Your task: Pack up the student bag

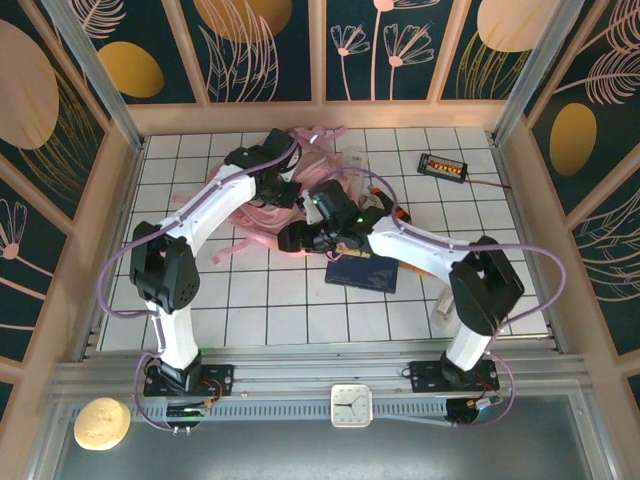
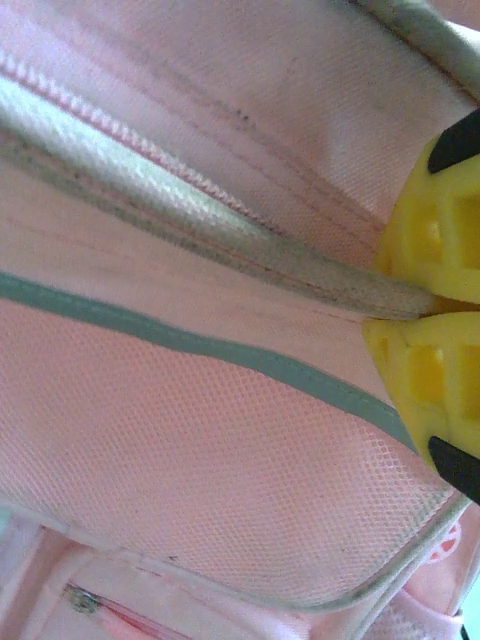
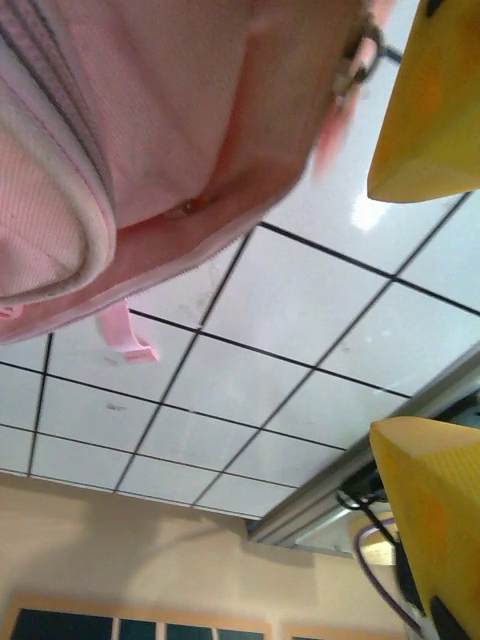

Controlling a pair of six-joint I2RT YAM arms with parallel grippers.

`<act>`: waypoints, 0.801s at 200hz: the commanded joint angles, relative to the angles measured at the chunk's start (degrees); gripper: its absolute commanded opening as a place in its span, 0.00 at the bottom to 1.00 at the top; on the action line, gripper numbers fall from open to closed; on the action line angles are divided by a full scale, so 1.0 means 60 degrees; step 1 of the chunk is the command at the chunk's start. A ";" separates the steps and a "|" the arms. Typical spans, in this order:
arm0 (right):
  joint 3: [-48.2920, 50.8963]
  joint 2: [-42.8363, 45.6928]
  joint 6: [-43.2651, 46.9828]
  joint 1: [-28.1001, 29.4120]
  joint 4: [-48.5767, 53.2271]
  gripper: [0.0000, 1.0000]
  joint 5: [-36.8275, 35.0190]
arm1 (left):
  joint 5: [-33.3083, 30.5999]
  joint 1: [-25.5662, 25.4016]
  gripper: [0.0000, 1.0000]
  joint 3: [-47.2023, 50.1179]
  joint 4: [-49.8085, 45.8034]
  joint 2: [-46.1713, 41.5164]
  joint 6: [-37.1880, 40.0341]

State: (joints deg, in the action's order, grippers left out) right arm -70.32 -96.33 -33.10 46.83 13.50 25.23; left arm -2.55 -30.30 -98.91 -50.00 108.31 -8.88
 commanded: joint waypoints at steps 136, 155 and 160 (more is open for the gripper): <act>0.0239 0.0154 0.0090 -0.3176 -0.1012 0.68 0.1204 | 0.0937 -0.0208 0.00 0.0849 0.0868 -0.1409 0.1183; 0.0282 0.0040 -0.0260 -0.3133 -0.2181 0.56 0.1522 | 0.1067 -0.0208 0.00 0.0952 0.0887 -0.1397 0.1234; 0.0268 0.0006 -0.0302 -0.3115 -0.2410 0.50 0.1570 | 0.1094 -0.0208 0.00 0.0992 0.0917 -0.1408 0.1238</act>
State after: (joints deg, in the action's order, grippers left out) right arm -69.25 -95.55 -31.99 27.51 11.29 31.09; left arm 1.10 -31.51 -93.21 -47.99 103.11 -2.87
